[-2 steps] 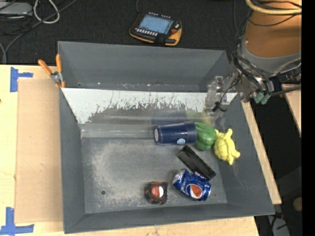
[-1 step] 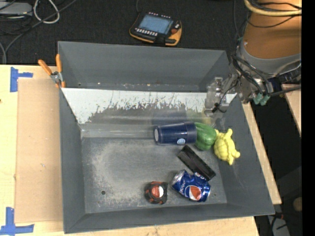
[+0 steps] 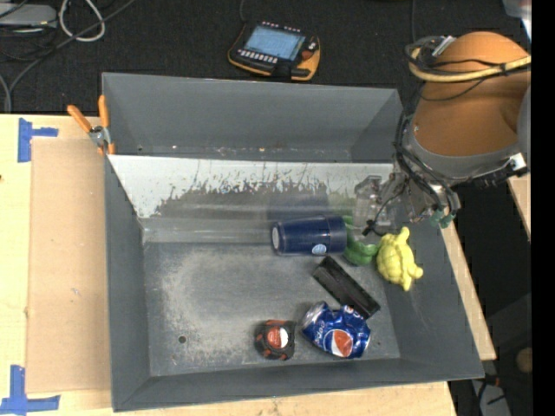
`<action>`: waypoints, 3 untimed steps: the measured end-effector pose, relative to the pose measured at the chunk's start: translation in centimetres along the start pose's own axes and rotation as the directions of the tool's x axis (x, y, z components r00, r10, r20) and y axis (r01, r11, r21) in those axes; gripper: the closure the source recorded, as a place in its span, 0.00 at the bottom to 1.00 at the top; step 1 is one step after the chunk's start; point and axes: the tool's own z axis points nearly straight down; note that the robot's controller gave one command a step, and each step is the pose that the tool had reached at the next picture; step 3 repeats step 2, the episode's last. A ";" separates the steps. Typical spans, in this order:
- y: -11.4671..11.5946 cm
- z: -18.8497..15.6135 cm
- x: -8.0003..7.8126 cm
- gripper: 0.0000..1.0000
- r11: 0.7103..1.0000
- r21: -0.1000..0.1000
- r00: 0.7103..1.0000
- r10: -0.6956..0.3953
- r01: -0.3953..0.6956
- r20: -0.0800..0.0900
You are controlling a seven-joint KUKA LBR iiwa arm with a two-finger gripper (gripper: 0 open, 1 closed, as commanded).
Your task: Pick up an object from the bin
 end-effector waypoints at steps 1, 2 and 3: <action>-0.7 -1.5 4.2 1.00 0.999 0.001 0.999 -0.051 0.051 0.015; -0.1 0.2 2.3 1.00 1.000 0.001 1.000 -0.014 0.014 0.021; -0.1 0.2 2.3 1.00 1.000 0.001 1.000 -0.014 0.014 0.021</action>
Offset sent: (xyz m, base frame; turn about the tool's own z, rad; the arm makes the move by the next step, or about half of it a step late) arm 0.0060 0.0141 -0.0440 0.0436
